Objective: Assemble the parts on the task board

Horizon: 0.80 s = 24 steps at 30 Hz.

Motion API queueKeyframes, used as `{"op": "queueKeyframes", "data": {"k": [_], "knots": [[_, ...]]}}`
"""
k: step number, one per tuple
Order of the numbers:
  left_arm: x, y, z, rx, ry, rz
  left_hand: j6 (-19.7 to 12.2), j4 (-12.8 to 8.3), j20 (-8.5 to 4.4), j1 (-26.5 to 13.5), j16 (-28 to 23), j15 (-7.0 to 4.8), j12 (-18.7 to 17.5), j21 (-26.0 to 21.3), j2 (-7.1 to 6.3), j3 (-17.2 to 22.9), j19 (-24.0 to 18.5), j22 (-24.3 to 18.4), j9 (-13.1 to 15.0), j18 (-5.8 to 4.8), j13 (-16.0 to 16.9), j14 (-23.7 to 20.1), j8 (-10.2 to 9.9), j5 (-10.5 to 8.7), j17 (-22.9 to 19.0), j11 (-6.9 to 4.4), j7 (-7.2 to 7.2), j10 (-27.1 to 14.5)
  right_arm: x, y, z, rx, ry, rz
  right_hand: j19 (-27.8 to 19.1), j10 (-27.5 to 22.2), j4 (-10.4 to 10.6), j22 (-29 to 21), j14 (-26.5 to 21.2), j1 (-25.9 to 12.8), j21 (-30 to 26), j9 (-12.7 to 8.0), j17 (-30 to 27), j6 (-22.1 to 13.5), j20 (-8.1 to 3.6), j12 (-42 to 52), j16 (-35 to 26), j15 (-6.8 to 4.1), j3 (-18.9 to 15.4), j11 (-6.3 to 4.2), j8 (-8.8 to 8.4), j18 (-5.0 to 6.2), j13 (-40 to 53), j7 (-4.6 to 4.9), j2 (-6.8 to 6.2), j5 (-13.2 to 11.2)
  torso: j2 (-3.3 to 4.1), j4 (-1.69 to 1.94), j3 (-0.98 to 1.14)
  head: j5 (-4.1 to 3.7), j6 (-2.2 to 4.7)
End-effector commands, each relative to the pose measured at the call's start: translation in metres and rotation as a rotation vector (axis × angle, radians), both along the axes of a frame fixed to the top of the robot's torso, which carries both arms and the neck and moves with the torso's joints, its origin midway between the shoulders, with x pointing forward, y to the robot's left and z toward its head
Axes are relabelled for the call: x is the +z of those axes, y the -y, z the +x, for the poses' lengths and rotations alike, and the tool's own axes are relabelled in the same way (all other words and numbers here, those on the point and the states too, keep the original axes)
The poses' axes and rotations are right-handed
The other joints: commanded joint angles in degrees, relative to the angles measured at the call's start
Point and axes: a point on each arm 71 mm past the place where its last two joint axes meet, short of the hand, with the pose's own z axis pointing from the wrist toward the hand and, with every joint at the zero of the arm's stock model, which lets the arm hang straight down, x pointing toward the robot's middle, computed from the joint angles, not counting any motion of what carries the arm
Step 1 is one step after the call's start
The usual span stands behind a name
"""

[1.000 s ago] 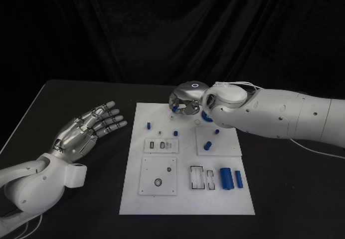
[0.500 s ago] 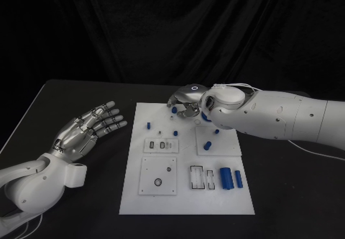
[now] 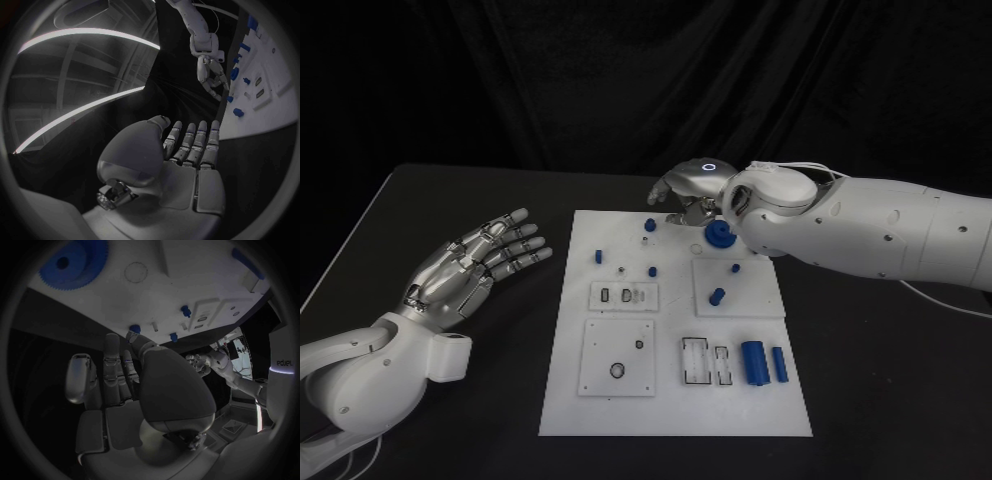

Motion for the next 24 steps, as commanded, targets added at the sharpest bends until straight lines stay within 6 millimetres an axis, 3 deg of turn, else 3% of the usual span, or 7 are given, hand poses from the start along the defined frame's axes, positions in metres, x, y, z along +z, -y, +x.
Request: {"op": "queueKeyframes", "data": {"k": [1, 4, 9, 13, 16, 19, 24], "knots": [[0.016, -0.006, -0.002, 0.064, 0.196, -0.127, -0.11, -0.20, 0.27, 0.41, -0.30, 0.31, -0.23, -0.25, 0.36, -0.02, 0.20, -0.09, -0.06, -0.33, -0.09, -0.13, 0.20, 0.38, -0.05, 0.58, 0.36, -0.01, 0.013, 0.010, -0.004, -0.027, 0.039, 0.022, -0.42, 3.35, 0.33, -0.42, -0.43, 0.19, -0.58, -0.03, -0.30, 1.79, -0.17, 3.40, -0.52, -0.11, -0.17, -0.34, 0.68, 1.06, 1.53, 0.60, 0.29, 0.45, 0.00, 0.00, 0.01, -0.12, 0.11], [0.015, -0.006, -0.002, 0.064, 0.194, -0.126, -0.12, -0.26, 0.27, 0.43, -0.32, 0.35, -0.23, -0.25, 0.39, 0.06, 0.22, -0.10, -0.06, -0.38, -0.12, -0.10, 0.20, 0.39, -0.08, 0.63, 0.40, 0.00, 0.019, 0.023, -0.009, -0.050, 0.034, 0.018, -0.56, 8.72, 0.47, -0.64, -0.45, 0.19, -1.13, -0.14, -0.51, 3.39, -0.54, 11.79, -0.97, -1.08, -0.61, -2.06, 0.93, 1.04, 6.20, 0.77, 0.33, 0.10, -0.05, -0.12, 0.02, -0.27, 0.29], [0.015, -0.006, -0.002, 0.064, 0.190, -0.127, -0.16, -0.30, 0.28, 0.44, -0.34, 0.39, -0.23, -0.25, 0.41, 0.12, 0.24, -0.11, -0.07, -0.41, -0.13, -0.07, 0.19, 0.39, -0.10, 0.67, 0.44, 0.01, 0.020, 0.048, -0.017, -0.089, 0.015, 0.011, -2.05, 6.44, 2.56, -2.87, -0.56, -1.38, -4.26, -0.68, -1.05, 5.00, -2.17, 36.27, -2.75, -2.37, -1.48, -5.10, 0.27, 1.76, 23.47, 0.46, -0.50, -0.26, -0.29, -0.32, 0.02, -0.33, 0.57], [0.014, -0.006, -0.002, 0.063, 0.188, -0.127, -0.16, -0.30, 0.28, 0.44, -0.34, 0.39, -0.23, -0.25, 0.41, 0.12, 0.24, -0.11, -0.07, -0.41, -0.13, -0.07, 0.19, 0.39, -0.10, 0.67, 0.44, 0.01, 0.008, 0.068, -0.023, -0.125, -0.025, 0.012, 2.21, 18.79, 6.67, 2.36, 10.16, -6.39, 0.07, -0.74, 29.33, 6.43, -2.41, 50.42, 14.09, -2.38, -3.35, -5.36, 0.25, 0.34, 42.21, 0.83, 0.09, -1.87, -0.68, -0.36, -0.08, -0.29, 0.46], [0.014, -0.006, -0.002, 0.060, 0.187, -0.128, -0.16, -0.30, 0.28, 0.44, -0.34, 0.39, -0.23, -0.25, 0.41, 0.12, 0.24, -0.11, -0.07, -0.41, -0.13, -0.07, 0.19, 0.39, -0.10, 0.67, 0.44, 0.01, -0.002, 0.077, -0.025, -0.144, -0.047, 0.027, 4.16, 22.07, 7.70, 5.06, 12.79, -7.58, 2.36, -0.91, 37.98, 6.76, -2.37, 54.05, 18.52, -2.49, -4.31, -5.21, -0.11, -0.34, 47.93, 0.99, 0.03, -2.87, -0.92, -0.41, -0.16, -0.09, 0.34], [0.013, -0.005, -0.002, 0.058, 0.185, -0.129, -0.21, -0.38, 0.29, 0.45, -0.35, 0.48, -0.23, -0.25, 0.45, 0.24, 0.28, -0.12, -0.08, -0.49, -0.16, 0.00, 0.18, 0.40, -0.14, 0.74, 0.52, 0.02, -0.010, 0.085, -0.025, -0.162, -0.059, 0.042, 6.85, 42.24, 8.62, 8.73, 17.26, -8.92, 5.49, -1.12, 49.72, 7.94, -2.58, 66.54, 24.03, -2.49, -5.95, -5.36, -0.44, -1.26, 74.66, 0.95, 0.35, -3.12, -1.01, -0.49, -0.21, 0.16, 0.54], [0.012, -0.006, -0.001, 0.058, 0.184, -0.128, -0.22, -0.39, 0.29, 0.45, -0.36, 0.49, -0.23, -0.25, 0.46, 0.25, 0.28, -0.12, -0.08, -0.49, -0.17, 0.01, 0.17, 0.40, -0.14, 0.74, 0.52, 0.02, -0.021, 0.094, -0.022, -0.190, -0.081, 0.041, 5.18, 46.59, 9.33, 7.12, 20.83, -9.81, 3.83, -1.46, 58.19, 7.80, -2.56, 68.27, 27.83, -2.52, -7.10, -5.35, -1.09, -0.68, 80.07, 1.06, 0.45, -4.45, -1.15, -0.50, -0.23, 0.35, 0.34]]}}
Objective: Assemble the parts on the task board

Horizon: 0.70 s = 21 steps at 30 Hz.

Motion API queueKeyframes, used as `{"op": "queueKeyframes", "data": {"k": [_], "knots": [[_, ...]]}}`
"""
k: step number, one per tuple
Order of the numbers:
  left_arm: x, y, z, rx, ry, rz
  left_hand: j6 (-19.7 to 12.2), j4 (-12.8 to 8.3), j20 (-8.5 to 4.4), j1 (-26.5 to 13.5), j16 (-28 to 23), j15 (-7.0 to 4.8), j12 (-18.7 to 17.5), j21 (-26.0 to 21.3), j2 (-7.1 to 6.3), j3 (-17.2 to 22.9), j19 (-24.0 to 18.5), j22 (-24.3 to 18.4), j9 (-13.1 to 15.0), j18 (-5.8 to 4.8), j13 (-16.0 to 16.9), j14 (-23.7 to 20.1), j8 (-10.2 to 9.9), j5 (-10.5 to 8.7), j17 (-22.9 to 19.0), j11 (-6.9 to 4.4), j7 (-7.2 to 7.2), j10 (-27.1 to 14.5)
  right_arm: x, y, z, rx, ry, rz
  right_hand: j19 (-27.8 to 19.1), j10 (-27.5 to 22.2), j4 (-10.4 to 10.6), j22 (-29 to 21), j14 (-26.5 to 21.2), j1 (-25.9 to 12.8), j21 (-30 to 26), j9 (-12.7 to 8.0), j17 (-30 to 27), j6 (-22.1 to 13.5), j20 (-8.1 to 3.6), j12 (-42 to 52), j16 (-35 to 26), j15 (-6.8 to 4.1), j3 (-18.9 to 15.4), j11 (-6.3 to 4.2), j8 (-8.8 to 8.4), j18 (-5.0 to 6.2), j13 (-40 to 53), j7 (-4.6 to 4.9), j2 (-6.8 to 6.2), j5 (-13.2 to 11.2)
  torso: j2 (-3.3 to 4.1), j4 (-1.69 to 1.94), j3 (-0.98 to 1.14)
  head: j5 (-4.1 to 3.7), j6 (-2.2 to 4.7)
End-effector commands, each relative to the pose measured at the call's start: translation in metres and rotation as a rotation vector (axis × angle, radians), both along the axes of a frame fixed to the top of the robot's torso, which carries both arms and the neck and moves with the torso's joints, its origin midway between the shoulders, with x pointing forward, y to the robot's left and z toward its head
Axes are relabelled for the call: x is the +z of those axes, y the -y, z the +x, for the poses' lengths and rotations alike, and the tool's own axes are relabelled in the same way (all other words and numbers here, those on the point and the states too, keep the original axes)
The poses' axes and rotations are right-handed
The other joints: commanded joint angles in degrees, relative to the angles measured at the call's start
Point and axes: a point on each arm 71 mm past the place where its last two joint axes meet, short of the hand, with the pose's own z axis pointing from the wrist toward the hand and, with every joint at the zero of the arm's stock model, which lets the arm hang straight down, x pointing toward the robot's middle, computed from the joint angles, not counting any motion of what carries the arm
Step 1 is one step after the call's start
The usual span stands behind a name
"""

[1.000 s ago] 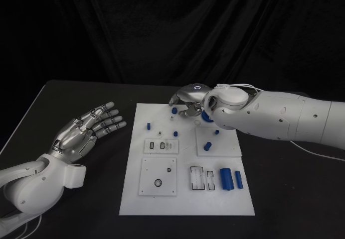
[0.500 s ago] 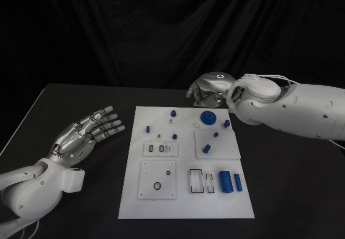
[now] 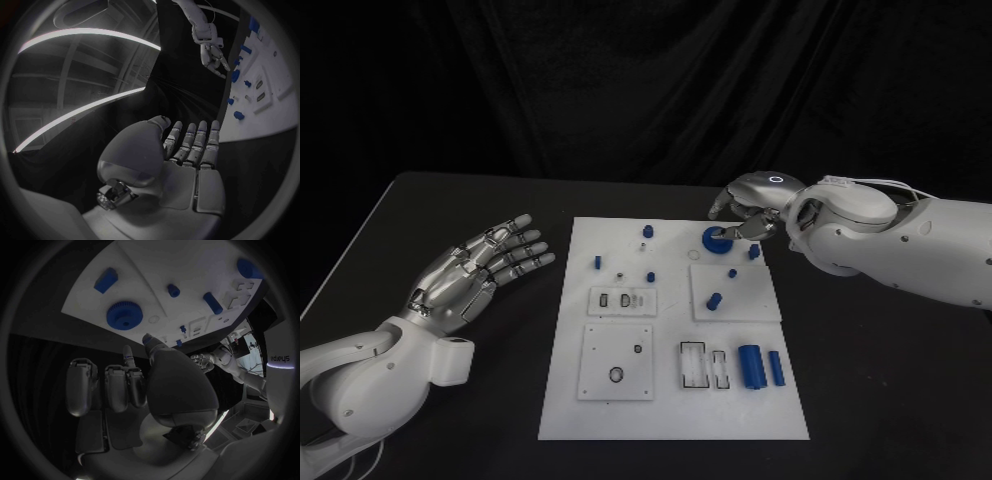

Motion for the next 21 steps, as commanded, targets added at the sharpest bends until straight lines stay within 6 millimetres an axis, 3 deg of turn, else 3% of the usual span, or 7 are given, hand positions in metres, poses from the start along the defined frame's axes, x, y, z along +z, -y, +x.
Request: {"op": "queueKeyframes", "data": {"k": [1, 6, 13, 21], "knots": [[0.016, -0.006, -0.002, 0.061, 0.193, -0.126, 0.00, -0.15, 0.29, 0.22, -0.36, 0.49, -0.23, -0.25, 0.23, 0.01, 0.28, -0.07, -0.08, -0.49, -0.05, 0.01, 0.18, 0.21, -0.09, 0.33, 0.31, 0.02, -0.005, 0.007, 0.003, -0.041, -0.013, 0.015, -0.03, 4.22, 0.31, 6.43, 3.90, -0.78, 0.00, -0.24, 9.67, -0.18, 0.05, 0.23, 0.42, 0.08, -0.68, 0.07, -0.69, -0.58, 12.76, 0.11, -0.10, -1.05, -0.21, -0.07, -0.04, 0.14, -0.23], [0.015, -0.007, -0.001, 0.062, 0.191, -0.125, 0.00, -0.15, 0.29, 0.22, -0.36, 0.49, -0.23, -0.25, 0.23, 0.01, 0.28, -0.07, -0.08, -0.49, -0.05, 0.01, 0.18, 0.21, -0.09, 0.33, 0.31, 0.02, -0.012, 0.011, 0.004, -0.056, -0.032, 0.016, 0.23, 4.39, 1.34, 6.84, 4.00, -1.97, 0.17, -1.67, 10.16, -3.45, 0.18, 0.29, 0.51, 0.24, -1.97, 0.19, -2.97, -0.65, 13.03, 0.24, 0.27, -2.88, -0.22, -0.03, -0.02, 0.16, -0.54], [0.015, -0.007, -0.001, 0.061, 0.190, -0.124, -0.05, -0.21, 0.29, 0.23, -0.37, 0.55, -0.24, -0.25, 0.26, 0.09, 0.31, -0.08, -0.08, -0.55, -0.08, 0.05, 0.16, 0.21, -0.11, 0.37, 0.35, 0.02, -0.018, 0.012, 0.005, -0.064, -0.056, 0.015, 0.17, 3.37, 1.45, 6.83, 3.88, -2.05, 0.05, -2.48, 9.98, -4.86, 0.22, -0.02, 0.35, 0.26, -2.47, 0.23, -3.27, -0.62, 11.94, 0.28, 0.29, -3.64, -0.04, 0.25, 0.04, -0.35, -0.49], [0.015, -0.007, -0.001, 0.060, 0.189, -0.125, -0.05, -0.21, 0.29, 0.23, -0.37, 0.55, -0.24, -0.25, 0.26, 0.09, 0.31, -0.08, -0.08, -0.55, -0.08, 0.05, 0.16, 0.21, -0.11, 0.37, 0.35, 0.02, -0.023, 0.011, 0.005, -0.068, -0.078, 0.005, 0.02, 3.08, 0.17, 6.80, 3.78, -0.25, -0.26, -2.66, 9.93, -2.36, 0.25, -0.20, 0.09, 0.26, -2.36, 0.20, -2.35, -0.56, 11.68, 0.26, 0.79, -0.33, -0.10, 0.06, -0.07, -0.24, -0.50]]}}
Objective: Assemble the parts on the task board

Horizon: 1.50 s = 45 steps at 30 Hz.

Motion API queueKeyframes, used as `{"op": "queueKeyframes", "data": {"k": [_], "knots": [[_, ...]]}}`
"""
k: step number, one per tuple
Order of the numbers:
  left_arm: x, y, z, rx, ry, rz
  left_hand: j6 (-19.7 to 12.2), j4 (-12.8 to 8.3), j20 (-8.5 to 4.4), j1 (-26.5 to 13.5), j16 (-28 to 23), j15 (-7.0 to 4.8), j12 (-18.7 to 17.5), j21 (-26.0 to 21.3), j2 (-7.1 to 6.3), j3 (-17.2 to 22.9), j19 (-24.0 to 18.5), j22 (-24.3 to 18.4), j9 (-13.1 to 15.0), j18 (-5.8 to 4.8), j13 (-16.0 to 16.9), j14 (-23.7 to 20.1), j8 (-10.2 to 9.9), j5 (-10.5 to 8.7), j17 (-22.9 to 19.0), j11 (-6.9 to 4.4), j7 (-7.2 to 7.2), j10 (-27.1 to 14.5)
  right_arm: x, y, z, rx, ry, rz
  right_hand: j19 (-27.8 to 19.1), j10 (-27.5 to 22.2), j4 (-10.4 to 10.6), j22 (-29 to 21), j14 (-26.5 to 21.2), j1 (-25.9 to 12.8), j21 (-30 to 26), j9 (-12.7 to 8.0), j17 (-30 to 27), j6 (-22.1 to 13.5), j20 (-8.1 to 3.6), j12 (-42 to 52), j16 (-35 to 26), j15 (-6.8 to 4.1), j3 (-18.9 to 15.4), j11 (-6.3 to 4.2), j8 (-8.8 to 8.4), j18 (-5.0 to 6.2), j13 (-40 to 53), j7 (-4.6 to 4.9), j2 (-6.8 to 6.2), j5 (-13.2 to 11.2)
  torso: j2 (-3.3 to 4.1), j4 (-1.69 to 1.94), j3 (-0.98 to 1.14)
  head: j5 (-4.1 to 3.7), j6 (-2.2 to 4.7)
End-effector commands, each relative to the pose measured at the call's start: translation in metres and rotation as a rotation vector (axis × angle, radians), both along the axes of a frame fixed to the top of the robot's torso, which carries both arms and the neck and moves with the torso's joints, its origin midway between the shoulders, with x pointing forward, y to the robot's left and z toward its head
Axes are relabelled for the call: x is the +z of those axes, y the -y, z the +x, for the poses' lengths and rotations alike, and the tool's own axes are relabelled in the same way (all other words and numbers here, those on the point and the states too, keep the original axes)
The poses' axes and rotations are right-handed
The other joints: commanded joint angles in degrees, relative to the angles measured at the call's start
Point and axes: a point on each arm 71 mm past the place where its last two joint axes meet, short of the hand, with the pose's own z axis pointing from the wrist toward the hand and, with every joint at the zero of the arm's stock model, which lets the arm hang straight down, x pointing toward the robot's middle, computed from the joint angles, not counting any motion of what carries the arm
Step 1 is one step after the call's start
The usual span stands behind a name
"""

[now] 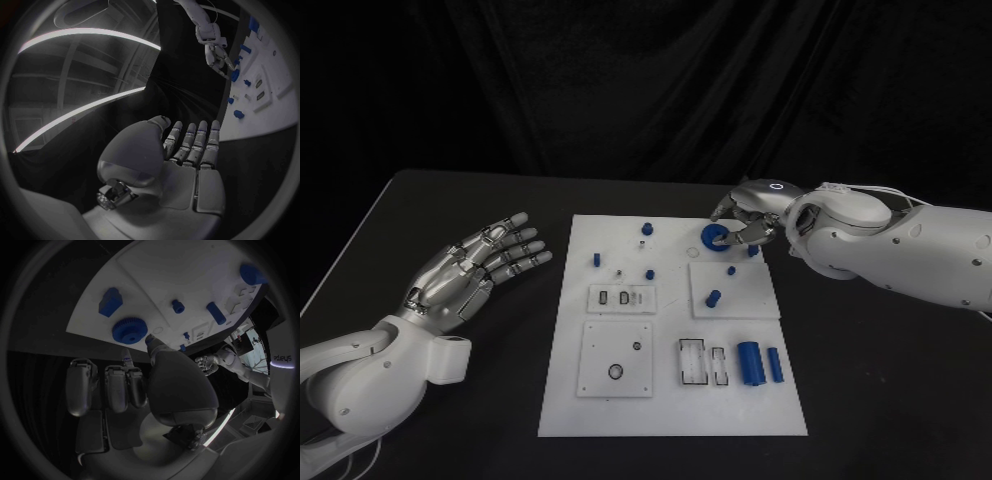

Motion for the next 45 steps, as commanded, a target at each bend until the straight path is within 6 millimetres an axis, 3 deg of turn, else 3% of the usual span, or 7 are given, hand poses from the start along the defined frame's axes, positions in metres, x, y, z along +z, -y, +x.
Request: {"op": "queueKeyframes", "data": {"k": [1, 14, 24, 30, 36, 40, 45], "knots": [[0.016, -0.006, -0.002, 0.060, 0.191, -0.124, -0.05, -0.21, 0.08, 0.23, -0.37, 0.34, -0.24, -0.25, 0.26, 0.10, 0.10, -0.08, -0.08, -0.55, -0.08, -0.16, 0.16, 0.22, -0.04, 0.38, 0.36, 0.02, -0.005, 0.002, 0.000, -0.025, -0.028, -0.009, 0.04, 3.11, -0.85, 6.89, 3.80, 1.14, -0.25, -0.03, 9.96, 1.09, 0.20, -0.27, -0.32, 0.23, 0.05, 0.18, 0.41, -0.60, 11.70, -0.06, 0.02, 1.97, -0.06, -0.17, -0.09, 0.19, -0.06], [0.016, -0.005, -0.002, 0.057, 0.187, -0.123, -0.15, -0.28, 0.08, 0.23, -0.41, 0.39, -0.25, -0.25, 0.28, 0.20, 0.13, -0.09, -0.10, -0.62, -0.12, -0.13, 0.13, 0.21, -0.08, 0.43, 0.41, 0.01, -0.015, 0.003, 0.003, -0.046, -0.061, -0.028, -0.27, 2.63, -3.75, 6.78, 3.65, 4.25, -0.90, -0.20, 9.86, 2.02, 0.19, -0.57, -0.77, 0.24, 2.28, 0.20, -0.06, -0.46, 11.32, 0.07, -0.17, 10.79, -0.13, -0.18, -0.11, 0.38, -0.44], [0.015, -0.005, -0.001, 0.055, 0.184, -0.121, -0.21, -0.33, 0.08, 0.23, -0.43, 0.42, -0.26, -0.25, 0.28, 0.25, 0.14, -0.10, -0.11, -0.65, -0.13, -0.13, 0.11, 0.21, -0.11, 0.47, 0.44, 0.00, -0.018, 0.003, 0.002, -0.045, -0.064, -0.052, -0.69, 2.06, -6.36, 6.56, 3.33, 6.57, -1.54, -0.83, 9.49, -0.32, 0.03, -0.87, -1.28, 0.01, 4.61, -0.12, -0.39, -0.30, 10.85, -0.33, -0.94, 12.45, -0.06, -0.12, -0.11, 0.33, -0.56], [0.014, -0.005, -0.001, 0.053, 0.178, -0.120, -0.32, -0.44, 0.07, 0.22, -0.49, 0.48, -0.27, -0.26, 0.25, 0.36, 0.18, -0.11, -0.12, -0.73, -0.18, -0.12, 0.07, 0.17, -0.17, 0.58, 0.55, -0.02, -0.019, 0.002, 0.001, -0.038, -0.064, -0.064, -0.96, 1.76, -8.09, 6.45, 3.12, 7.64, -1.99, 0.19, 9.26, 2.56, -0.05, -1.05, -1.65, 0.00, 6.37, -0.08, 1.33, -0.22, 10.64, -0.24, -1.42, 12.88, -0.07, -0.14, -0.10, 0.38, -0.51], [0.014, -0.005, -0.001, 0.052, 0.174, -0.118, -0.37, -0.48, 0.08, 0.21, -0.51, 0.52, -0.28, -0.26, 0.23, 0.41, 0.20, -0.12, -0.13, -0.77, -0.20, -0.12, 0.06, 0.15, -0.19, 0.64, 0.61, -0.03, -0.018, 0.000, 0.000, -0.022, -0.046, -0.061, -0.79, 2.06, -9.79, 6.84, 3.25, 7.58, -2.02, 5.63, 9.61, 7.63, -0.33, -1.01, -1.68, -0.24, 6.36, -0.48, 8.29, -0.25, 10.99, -0.72, -0.79, 15.14, -0.08, -0.22, -0.10, 0.40, -0.40], [0.014, -0.006, -0.001, 0.053, 0.172, -0.117, -0.37, -0.48, 0.08, 0.21, -0.51, 0.52, -0.28, -0.26, 0.23, 0.41, 0.20, -0.12, -0.13, -0.77, -0.20, -0.12, 0.06, 0.15, -0.19, 0.64, 0.61, -0.03, -0.016, -0.001, -0.001, -0.010, -0.027, -0.060, -0.54, 2.33, -10.68, 7.26, 3.44, 6.87, -1.95, 12.24, 10.00, 5.46, -0.60, -0.97, -1.62, -0.52, 5.77, -0.82, 15.23, -0.31, 11.27, -1.12, 0.02, 17.47, -0.11, -0.17, -0.08, 0.39, -0.36], [0.014, -0.006, -0.001, 0.052, 0.170, -0.117, -0.36, -0.51, 0.08, 0.20, -0.52, 0.55, -0.28, -0.26, 0.22, 0.43, 0.21, -0.12, -0.13, -0.79, -0.21, -0.11, 0.06, 0.13, -0.20, 0.67, 0.65, -0.03, -0.011, -0.007, -0.005, 0.013, -0.002, -0.048, -0.35, 2.43, -10.62, 7.53, 3.52, 6.01, -1.92, 16.01, 10.16, 3.37, -0.64, -0.94, -1.65, -0.67, 5.65, -0.83, 19.01, -0.37, 11.40, -1.35, 0.10, 16.73, -0.12, -0.23, -0.07, 0.57, -0.34]]}}
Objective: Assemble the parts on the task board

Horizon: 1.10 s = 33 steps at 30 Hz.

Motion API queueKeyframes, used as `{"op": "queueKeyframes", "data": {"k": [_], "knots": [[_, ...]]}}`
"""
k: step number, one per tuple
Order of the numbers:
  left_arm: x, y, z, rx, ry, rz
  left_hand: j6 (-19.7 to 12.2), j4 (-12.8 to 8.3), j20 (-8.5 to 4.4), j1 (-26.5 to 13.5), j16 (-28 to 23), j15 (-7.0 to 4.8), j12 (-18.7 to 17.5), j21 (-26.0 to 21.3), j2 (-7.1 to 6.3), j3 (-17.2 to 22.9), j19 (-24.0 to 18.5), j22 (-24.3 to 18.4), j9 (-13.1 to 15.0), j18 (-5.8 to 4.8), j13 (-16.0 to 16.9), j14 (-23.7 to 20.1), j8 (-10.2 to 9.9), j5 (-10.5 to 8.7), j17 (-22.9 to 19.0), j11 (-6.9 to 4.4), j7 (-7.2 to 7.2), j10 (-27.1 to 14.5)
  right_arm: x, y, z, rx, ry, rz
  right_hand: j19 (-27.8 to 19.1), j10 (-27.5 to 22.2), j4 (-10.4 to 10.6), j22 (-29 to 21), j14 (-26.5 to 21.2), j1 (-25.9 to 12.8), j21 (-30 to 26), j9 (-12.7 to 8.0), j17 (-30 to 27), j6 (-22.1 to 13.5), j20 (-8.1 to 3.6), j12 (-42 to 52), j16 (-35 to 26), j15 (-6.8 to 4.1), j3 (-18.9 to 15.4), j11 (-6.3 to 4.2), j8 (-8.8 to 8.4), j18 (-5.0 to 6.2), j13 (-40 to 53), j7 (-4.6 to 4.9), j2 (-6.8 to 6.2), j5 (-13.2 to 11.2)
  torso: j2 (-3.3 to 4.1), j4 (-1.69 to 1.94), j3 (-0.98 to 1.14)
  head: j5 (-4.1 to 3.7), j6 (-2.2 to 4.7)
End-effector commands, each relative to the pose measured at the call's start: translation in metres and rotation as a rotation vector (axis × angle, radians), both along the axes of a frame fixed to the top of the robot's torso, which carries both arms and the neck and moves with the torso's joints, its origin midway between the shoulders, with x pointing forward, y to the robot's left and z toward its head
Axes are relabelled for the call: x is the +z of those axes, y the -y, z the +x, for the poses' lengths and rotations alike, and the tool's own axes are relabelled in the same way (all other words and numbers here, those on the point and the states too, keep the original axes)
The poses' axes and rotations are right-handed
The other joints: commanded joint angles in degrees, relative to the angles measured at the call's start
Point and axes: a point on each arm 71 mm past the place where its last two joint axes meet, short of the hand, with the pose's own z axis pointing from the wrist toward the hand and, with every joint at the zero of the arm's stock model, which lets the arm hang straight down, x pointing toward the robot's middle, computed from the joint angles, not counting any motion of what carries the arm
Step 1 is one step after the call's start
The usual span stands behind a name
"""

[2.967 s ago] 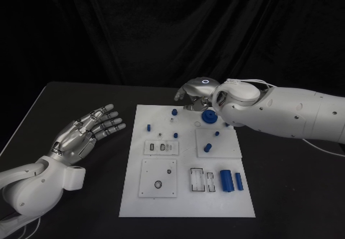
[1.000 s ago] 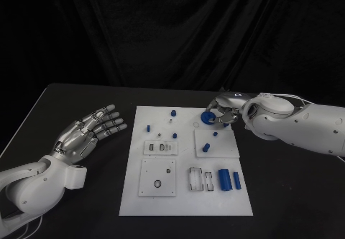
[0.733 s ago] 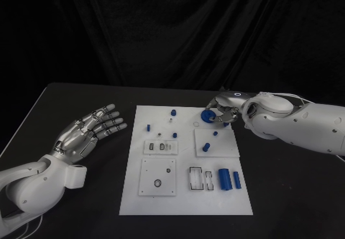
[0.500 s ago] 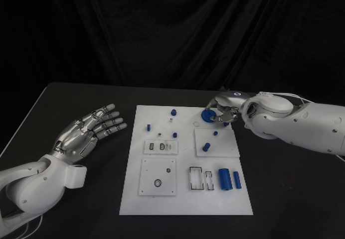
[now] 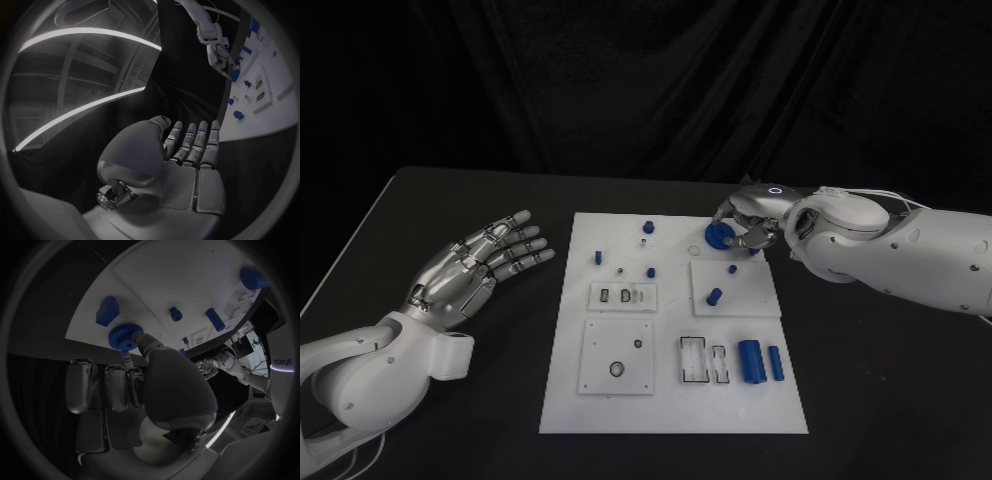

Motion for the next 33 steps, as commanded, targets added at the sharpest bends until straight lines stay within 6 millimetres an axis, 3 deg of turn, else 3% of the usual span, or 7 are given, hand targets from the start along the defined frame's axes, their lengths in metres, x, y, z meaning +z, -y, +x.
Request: {"op": "queueKeyframes", "data": {"k": [1, 5, 17, 26, 33], "knots": [[0.015, -0.005, -0.002, 0.055, 0.172, -0.114, -0.12, -0.24, 0.10, 0.18, -0.30, 0.42, -0.27, -0.26, 0.22, 0.18, 0.24, -0.09, -0.07, -0.85, -0.12, 0.16, 0.07, 0.13, -0.11, 0.36, 0.50, 0.03, 0.000, -0.005, -0.004, 0.016, 0.019, -0.015, 0.13, 2.16, 0.08, 7.60, 3.33, -0.83, -0.15, 17.31, 10.20, 0.18, -0.30, -0.26, -0.27, -0.47, -0.28, -0.29, 14.55, -0.38, 11.45, -1.37, 0.32, -0.98, -0.03, -0.07, 0.03, 0.17, 0.05], [0.014, -0.005, -0.002, 0.055, 0.170, -0.113, -0.12, -0.24, 0.10, 0.18, -0.30, 0.42, -0.27, -0.26, 0.22, 0.18, 0.24, -0.09, -0.07, -0.85, -0.12, 0.16, 0.07, 0.13, -0.11, 0.36, 0.50, 0.03, 0.011, -0.019, -0.008, 0.056, 0.046, 0.001, 0.28, 2.29, 0.40, 7.79, 3.44, -1.29, -0.12, 18.76, 10.39, -0.89, -0.34, -0.21, -0.21, -0.53, -0.34, -0.37, 15.94, -0.43, 11.59, -1.49, 0.23, -2.88, -0.04, -0.06, -0.01, 0.16, 0.04], [0.013, -0.003, 0.000, 0.047, 0.164, -0.113, -0.11, -0.32, 0.12, 0.13, -0.28, 0.58, -0.27, -0.25, 0.24, 0.31, 0.29, -0.10, -0.06, -0.98, -0.16, 0.30, 0.09, 0.11, -0.14, 0.44, 0.60, 0.05, 0.028, -0.072, -0.016, 0.187, 0.061, 0.008, 0.59, 2.50, 0.82, 8.09, 3.61, -1.78, 0.16, 19.37, 10.66, -1.43, -0.38, -0.12, -0.03, -0.56, -0.44, -0.44, 16.49, -0.53, 11.78, -1.56, 0.29, -4.08, -0.08, 0.11, -0.22, -0.19, 0.23], [0.012, 0.000, 0.001, 0.041, 0.160, -0.112, -0.14, -0.35, 0.13, 0.10, -0.26, 0.68, -0.26, -0.25, 0.25, 0.39, 0.33, -0.10, -0.06, -1.05, -0.18, 0.39, 0.08, 0.11, -0.15, 0.47, 0.65, 0.06, 0.028, -0.096, -0.012, 0.237, 0.061, 0.000, 0.62, 2.44, 0.91, 8.12, 3.62, -1.83, 0.15, 19.57, 10.67, -1.63, -0.39, -0.15, -0.05, -0.56, -0.41, -0.42, 16.66, -0.53, 11.73, -1.59, 0.34, -4.71, -0.08, 0.28, -0.25, -0.51, 0.11], [0.011, 0.001, 0.002, 0.035, 0.157, -0.113, -0.15, -0.38, 0.14, 0.08, -0.25, 0.75, -0.26, -0.24, 0.26, 0.45, 0.36, -0.10, -0.06, -1.12, -0.19, 0.45, 0.08, 0.11, -0.17, 0.49, 0.69, 0.06, 0.027, -0.111, -0.007, 0.262, 0.063, -0.006, 0.52, 2.25, 0.90, 8.03, 3.55, -1.80, 0.00, 19.59, 10.55, -1.86, -0.38, -0.24, -0.16, -0.54, -0.38, -0.38, 16.60, -0.49, 11.55, -1.54, 0.33, -4.87, 0.00, 0.12, -0.08, -0.75, 0.07]]}}
